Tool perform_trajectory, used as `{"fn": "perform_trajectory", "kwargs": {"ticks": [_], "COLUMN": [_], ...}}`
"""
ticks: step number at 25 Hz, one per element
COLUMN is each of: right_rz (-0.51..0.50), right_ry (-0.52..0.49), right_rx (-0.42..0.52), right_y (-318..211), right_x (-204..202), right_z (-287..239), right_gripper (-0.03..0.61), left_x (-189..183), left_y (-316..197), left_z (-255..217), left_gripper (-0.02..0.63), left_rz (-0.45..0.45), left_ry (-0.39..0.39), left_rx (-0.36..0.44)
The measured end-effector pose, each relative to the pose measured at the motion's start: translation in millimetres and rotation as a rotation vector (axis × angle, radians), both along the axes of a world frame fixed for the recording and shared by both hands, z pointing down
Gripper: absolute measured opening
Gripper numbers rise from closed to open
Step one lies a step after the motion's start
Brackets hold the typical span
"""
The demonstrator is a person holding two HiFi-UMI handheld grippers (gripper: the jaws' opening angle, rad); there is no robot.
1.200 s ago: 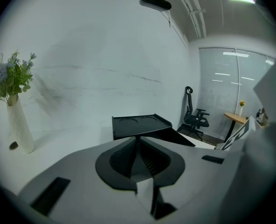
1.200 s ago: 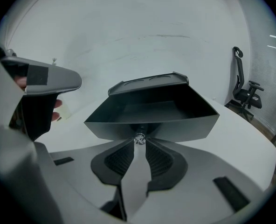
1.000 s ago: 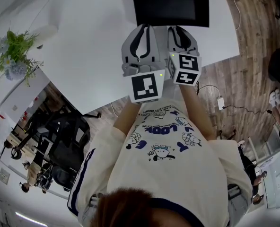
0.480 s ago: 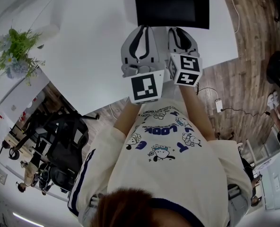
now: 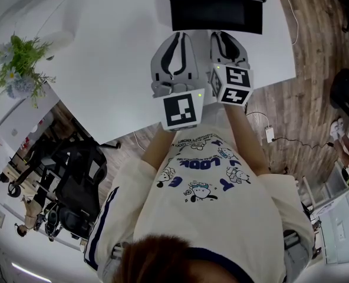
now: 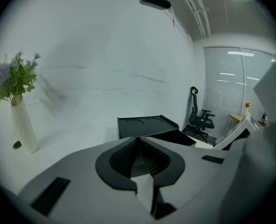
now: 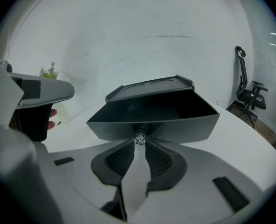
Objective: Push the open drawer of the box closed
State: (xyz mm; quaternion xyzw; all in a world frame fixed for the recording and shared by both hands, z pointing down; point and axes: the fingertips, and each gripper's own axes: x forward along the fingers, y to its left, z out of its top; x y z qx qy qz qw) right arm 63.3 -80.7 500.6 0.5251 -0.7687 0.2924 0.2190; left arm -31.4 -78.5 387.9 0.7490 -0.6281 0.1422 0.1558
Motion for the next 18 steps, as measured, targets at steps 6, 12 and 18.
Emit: {"fn": "perform_trajectory", "kwargs": {"ticks": [6,12,18], "right_rz": [-0.006,-0.015,-0.02], "right_ry": [-0.004,-0.001,-0.009], "right_rx": [0.007,0.024,0.034], "right_y": [-14,-26,-38], "right_x": [1,2,3], "right_z": [1,2,1], "right_gripper": [0.087,0.087,0.087], "left_x": [1,4,7], "left_y": [-7,-12,-18], "left_z": [0,2,5], "left_gripper": [0.037,0.037,0.037], "left_rz": [-0.007,-0.005,-0.013], "left_ry": [-0.002,-0.005,-0.007], "left_rx": [0.001,0.001,-0.002]}}
